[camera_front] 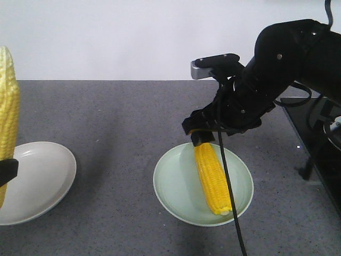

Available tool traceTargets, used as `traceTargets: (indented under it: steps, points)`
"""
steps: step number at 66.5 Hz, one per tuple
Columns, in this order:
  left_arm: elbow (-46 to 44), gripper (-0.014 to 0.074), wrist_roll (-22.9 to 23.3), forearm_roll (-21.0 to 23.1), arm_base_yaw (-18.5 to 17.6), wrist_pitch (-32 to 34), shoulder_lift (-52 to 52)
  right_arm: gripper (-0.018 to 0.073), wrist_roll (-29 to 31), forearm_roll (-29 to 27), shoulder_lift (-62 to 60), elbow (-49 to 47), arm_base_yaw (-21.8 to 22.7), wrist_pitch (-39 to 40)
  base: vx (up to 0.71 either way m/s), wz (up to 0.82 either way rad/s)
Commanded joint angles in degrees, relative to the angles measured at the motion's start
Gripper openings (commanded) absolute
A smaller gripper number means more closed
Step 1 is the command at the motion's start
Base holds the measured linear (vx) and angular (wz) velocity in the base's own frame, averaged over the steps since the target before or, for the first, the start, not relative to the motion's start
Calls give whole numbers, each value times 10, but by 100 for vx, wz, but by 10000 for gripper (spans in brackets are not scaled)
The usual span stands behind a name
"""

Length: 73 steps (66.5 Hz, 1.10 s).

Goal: Distribute corn equally
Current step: 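Lower the corn cob onto the green plate and open the right gripper, then lower the left gripper's corn cob toward the cream plate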

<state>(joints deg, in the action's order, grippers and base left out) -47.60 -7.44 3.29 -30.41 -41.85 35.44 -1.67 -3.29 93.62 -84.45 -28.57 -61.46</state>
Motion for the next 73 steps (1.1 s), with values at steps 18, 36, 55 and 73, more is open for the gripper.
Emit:
traceTargets:
  steps: [18,36,55,73]
  points:
    - [-13,271,5,3,-3,43,2,542,-49,57,-227,176,-72,146,0,0]
    - [-13,271,5,4,-3,45,2,542,-49,64,-341,277,-72,158,0,0]
    - [-13,271,5,4,-3,49,2,542,-49,68,-391,313,-72,152,0,0]
    - [-13,271,5,4,-3,50,2,542,-49,71,-395,313,-72,152,0,0]
